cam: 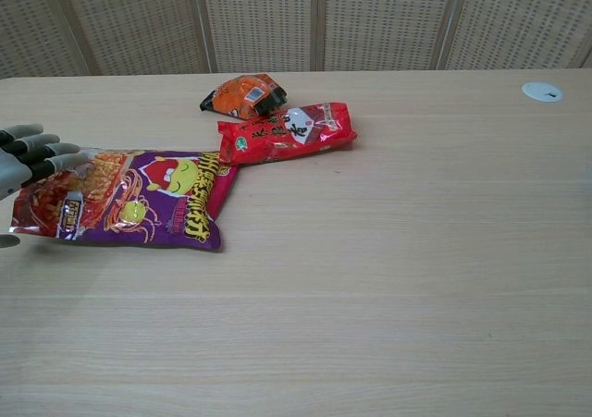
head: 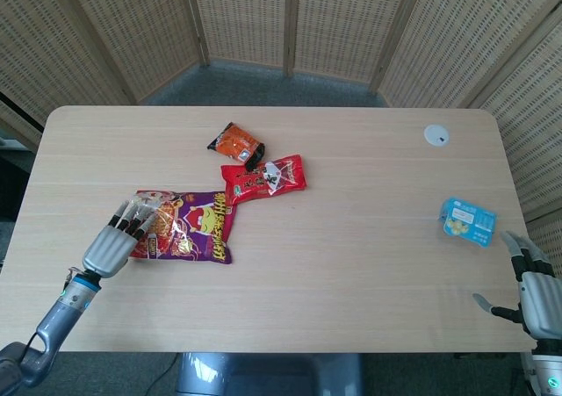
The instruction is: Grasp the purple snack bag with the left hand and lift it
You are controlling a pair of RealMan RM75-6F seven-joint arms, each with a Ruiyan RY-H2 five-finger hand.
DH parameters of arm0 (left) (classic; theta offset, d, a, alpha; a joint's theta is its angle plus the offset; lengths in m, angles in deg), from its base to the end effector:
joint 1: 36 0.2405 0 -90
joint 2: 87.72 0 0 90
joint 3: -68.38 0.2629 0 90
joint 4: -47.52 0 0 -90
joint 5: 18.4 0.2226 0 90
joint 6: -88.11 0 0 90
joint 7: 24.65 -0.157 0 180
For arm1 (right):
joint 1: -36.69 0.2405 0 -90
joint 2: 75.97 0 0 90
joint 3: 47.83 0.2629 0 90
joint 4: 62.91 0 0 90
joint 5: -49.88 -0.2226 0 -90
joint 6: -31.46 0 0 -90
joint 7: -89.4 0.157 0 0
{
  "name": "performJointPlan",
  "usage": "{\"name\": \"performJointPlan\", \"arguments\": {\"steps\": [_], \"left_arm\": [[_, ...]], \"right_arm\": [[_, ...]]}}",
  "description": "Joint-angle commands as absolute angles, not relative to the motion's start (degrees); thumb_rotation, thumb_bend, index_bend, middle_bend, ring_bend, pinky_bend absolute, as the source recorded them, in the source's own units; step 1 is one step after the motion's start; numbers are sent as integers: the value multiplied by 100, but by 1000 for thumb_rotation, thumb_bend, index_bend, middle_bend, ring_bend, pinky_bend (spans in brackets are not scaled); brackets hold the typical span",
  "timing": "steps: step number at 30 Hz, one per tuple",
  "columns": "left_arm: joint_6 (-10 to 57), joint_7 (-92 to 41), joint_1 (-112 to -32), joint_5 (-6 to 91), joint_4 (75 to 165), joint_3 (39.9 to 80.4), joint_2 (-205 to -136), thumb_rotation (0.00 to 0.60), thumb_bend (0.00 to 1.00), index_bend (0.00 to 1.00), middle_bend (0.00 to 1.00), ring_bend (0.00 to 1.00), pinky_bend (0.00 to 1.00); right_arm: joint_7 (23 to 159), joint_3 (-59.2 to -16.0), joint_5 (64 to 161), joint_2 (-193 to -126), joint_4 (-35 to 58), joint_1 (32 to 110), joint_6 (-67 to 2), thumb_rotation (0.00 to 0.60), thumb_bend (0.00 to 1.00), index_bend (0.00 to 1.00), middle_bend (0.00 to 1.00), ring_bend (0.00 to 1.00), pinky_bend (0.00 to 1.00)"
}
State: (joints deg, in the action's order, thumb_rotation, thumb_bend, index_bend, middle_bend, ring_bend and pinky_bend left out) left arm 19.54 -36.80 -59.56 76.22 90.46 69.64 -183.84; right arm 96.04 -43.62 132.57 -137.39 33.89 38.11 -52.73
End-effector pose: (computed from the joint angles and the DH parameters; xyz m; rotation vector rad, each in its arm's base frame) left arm -0.3429 0.3036 -0.0099 -1.9271 -0.3649 -0.5387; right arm -0.3277 -0.1802 0.1627 1.2440 -1.0628 0.9549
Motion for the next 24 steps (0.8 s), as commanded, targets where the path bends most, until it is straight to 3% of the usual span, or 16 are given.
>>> {"name": "performJointPlan", "arguments": {"steps": [1, 13, 17, 19, 21, 24], "left_arm": [[1870, -3375, -6027, 7448, 8588, 6799, -18801, 600, 0, 0, 0, 0, 0], [2002, -3156, -6212, 7210, 8097, 6684, -19296, 600, 0, 3, 0, 0, 0], [2028, -3390, -6314, 7194, 8082, 6674, -19405, 600, 0, 132, 0, 0, 59], [2058, -3528, -6391, 7220, 8002, 6694, -19487, 600, 0, 246, 8, 32, 217], [1997, -3658, -6475, 7271, 7854, 6706, -19603, 600, 0, 388, 122, 195, 396], [1848, -3718, -6565, 7316, 7637, 6699, -19777, 600, 0, 715, 548, 587, 711]], "right_arm": [[9620, -4361, 13251, -13735, 3390, 3814, -5264, 600, 0, 0, 0, 0, 0], [9686, -4390, 13318, -13716, 3410, 3821, -5255, 600, 0, 0, 0, 0, 0], [9723, -4419, 13393, -13689, 3439, 3815, -5275, 600, 0, 0, 0, 0, 0], [9736, -4427, 13432, -13674, 3451, 3809, -5302, 600, 0, 0, 0, 0, 0], [9765, -4432, 13470, -13658, 3462, 3803, -5329, 600, 0, 0, 0, 0, 0], [9823, -4437, 13504, -13627, 3481, 3792, -5362, 600, 0, 0, 0, 0, 0]]}}
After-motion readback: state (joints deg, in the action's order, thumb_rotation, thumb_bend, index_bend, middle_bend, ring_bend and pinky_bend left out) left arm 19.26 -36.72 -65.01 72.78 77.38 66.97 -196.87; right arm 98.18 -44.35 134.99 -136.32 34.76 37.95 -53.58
